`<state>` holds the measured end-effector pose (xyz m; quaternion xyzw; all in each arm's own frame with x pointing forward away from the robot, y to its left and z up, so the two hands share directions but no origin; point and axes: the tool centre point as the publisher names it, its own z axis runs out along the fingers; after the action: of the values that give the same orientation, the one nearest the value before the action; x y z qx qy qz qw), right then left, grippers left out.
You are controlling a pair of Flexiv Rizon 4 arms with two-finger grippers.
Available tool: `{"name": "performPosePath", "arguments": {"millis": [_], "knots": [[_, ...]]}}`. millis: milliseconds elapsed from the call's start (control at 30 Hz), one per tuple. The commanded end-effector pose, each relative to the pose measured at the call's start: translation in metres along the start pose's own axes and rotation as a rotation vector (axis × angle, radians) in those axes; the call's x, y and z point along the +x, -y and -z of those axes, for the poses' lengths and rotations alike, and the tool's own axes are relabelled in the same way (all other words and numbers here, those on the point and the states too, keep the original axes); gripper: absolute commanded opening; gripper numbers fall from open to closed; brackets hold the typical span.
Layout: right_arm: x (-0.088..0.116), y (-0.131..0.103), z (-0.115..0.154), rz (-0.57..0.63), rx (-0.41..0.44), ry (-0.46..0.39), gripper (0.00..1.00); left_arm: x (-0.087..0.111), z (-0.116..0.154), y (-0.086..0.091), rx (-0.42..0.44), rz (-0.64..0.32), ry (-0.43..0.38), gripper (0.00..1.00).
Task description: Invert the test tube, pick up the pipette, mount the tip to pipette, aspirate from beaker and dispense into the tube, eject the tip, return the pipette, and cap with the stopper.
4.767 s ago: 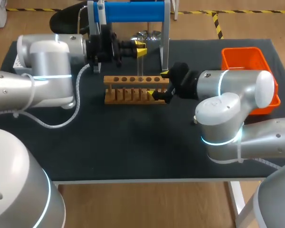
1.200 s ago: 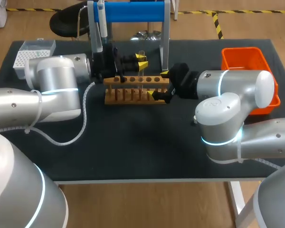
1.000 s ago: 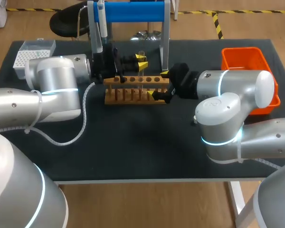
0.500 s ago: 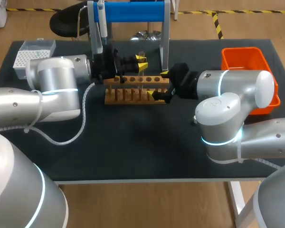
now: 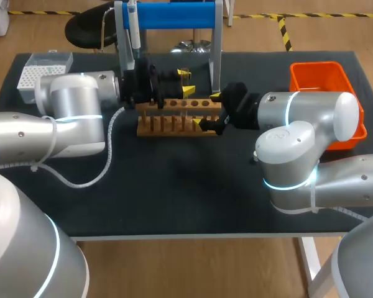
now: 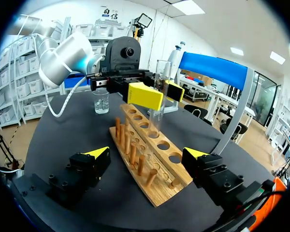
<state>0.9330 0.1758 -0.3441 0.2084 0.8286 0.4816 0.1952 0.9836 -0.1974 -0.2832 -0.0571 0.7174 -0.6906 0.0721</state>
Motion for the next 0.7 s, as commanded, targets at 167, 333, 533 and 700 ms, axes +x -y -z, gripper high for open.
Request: {"name": "performPosePath", "arguments": {"millis": [167,333,533,700], "knots": [[0.0,0.0,0.0,-0.001,0.0,-0.001,1.0,0.001,0.012,0.015,-0.057,0.013,0.003,1.0],[0.0,0.0,0.0,-0.001,0.0,-0.001,1.0,0.011,0.045,0.031,-0.11,0.034,0.045,1.0],[0.0,0.0,0.0,-0.001,0.0,-0.001,1.0,0.03,0.111,0.059,-0.196,0.076,0.206,1.0],[0.0,0.0,0.0,-0.001,0.0,-0.001,1.0,0.03,0.111,0.059,-0.196,0.076,0.206,1.0]]}}
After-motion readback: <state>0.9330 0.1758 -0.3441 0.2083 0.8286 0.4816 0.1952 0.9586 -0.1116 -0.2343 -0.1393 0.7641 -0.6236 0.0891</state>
